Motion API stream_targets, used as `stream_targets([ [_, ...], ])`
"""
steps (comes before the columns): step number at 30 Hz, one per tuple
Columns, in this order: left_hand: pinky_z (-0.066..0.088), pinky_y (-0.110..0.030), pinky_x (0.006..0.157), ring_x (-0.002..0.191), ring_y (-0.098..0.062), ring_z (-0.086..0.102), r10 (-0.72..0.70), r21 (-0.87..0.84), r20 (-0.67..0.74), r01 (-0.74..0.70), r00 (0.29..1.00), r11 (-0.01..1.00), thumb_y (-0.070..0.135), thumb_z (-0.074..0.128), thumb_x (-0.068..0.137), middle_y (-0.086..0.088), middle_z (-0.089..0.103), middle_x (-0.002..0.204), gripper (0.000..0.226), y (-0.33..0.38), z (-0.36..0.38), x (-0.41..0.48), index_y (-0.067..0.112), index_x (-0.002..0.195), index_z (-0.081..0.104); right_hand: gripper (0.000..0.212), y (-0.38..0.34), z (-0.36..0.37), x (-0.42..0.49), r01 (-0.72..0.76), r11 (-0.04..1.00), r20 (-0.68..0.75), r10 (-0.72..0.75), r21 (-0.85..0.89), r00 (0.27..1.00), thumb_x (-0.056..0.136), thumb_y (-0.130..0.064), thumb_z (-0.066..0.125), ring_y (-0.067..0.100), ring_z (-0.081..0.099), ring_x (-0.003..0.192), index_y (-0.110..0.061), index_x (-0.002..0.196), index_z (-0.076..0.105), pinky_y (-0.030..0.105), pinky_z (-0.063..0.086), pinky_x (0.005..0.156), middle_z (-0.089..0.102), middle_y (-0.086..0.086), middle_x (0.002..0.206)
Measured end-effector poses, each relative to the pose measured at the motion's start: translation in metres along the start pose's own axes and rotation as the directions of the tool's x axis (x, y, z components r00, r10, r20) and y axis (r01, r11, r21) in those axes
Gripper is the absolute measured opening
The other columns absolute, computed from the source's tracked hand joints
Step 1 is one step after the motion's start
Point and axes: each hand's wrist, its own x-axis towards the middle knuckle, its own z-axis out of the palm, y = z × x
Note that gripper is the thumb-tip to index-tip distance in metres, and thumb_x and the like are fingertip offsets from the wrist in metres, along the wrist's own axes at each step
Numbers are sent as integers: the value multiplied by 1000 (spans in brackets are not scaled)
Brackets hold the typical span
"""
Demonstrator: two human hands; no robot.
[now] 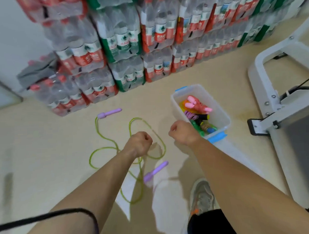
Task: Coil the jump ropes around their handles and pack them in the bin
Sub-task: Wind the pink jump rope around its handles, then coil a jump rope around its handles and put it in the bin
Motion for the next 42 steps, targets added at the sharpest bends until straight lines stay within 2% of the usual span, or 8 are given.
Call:
stream_targets([
  [7, 54, -37, 90, 100, -26, 67, -123, 31, 6, 122, 992, 992, 21, 53, 91, -7, 74, 100, 18, -109, 8, -49, 18, 95, 70, 39, -19, 103, -30, 66, 990, 248, -34, -121, 968, 92, -12, 47, 23, 60, 119, -23, 125, 66, 31, 48, 99, 62, 2, 132],
  [10, 52, -35, 90, 100, -23, 65, -178, 14, 23, 177, 984, 984, 24, 53, 95, -3, 73, 103, 18, -147, 15, -54, 18, 102, 69, 39, -13, 144, -25, 64, 984, 349, -2, -167, 937, 90, -22, 67, 22, 56, 122, -24, 129, 61, 35, 46, 104, 58, -1, 136],
  [16, 48, -29, 78, 95, -22, 64, -266, -37, 69, 269, 961, 962, 29, 53, 96, -2, 70, 101, 18, -196, 35, -37, 17, 97, 67, 39, 2, 200, -14, 285, 788, 375, -75, -545, 924, 96, -36, 57, 29, 43, 130, -26, 134, 55, 48, 37, 107, 49, 5, 135],
  [22, 47, -24, 71, 80, -14, 63, -253, -133, 163, 275, 954, 952, 28, 62, 89, 7, 70, 84, 14, -204, 46, -17, 18, 83, 70, 28, 11, 220, -1, 340, 744, 373, -131, -575, 918, 95, -33, 56, 27, 46, 124, -29, 122, 57, 45, 34, 103, 52, 2, 128],
  [27, 44, -27, 62, 65, -24, 59, -320, -387, 354, 449, 879, 805, 13, 53, 92, -13, 73, 82, 17, -168, 44, -23, 8, 84, 67, 31, 3, 208, 1, 111, 914, 444, 81, -390, 892, 93, -54, 54, 21, 58, 107, -28, 109, 63, 43, 34, 106, 63, -6, 108],
  [31, 59, -33, 75, 90, -25, 75, -293, -335, 485, 485, 824, 808, 30, 49, 97, -13, 77, 100, 34, -146, 39, -33, 4, 102, 71, 22, -11, 178, -13, -123, 989, 565, 150, -86, 811, 87, -29, 61, 22, 54, 66, -17, 69, 57, 26, 42, 60, 60, 4, 74],
  [36, 61, -39, 78, 102, -25, 72, -254, -435, 469, 472, 846, 767, 49, 42, 103, -13, 74, 109, 54, -121, 24, -48, 3, 112, 67, 17, -41, 129, -55, -307, 915, 513, 138, 261, 848, 87, -31, 53, 20, 47, 60, -15, 81, 59, 27, 39, 60, 59, 7, 78],
  [42, 59, -35, 68, 84, -20, 68, -164, -555, 250, 280, 954, 783, 41, 63, 94, -5, 69, 97, 30, -74, -35, -81, 12, 101, 66, 33, -96, 74, -99, -322, 745, 423, 59, 584, 904, 96, -20, 49, 17, 34, 51, -16, 65, 61, 26, 28, 52, 46, 6, 67],
])
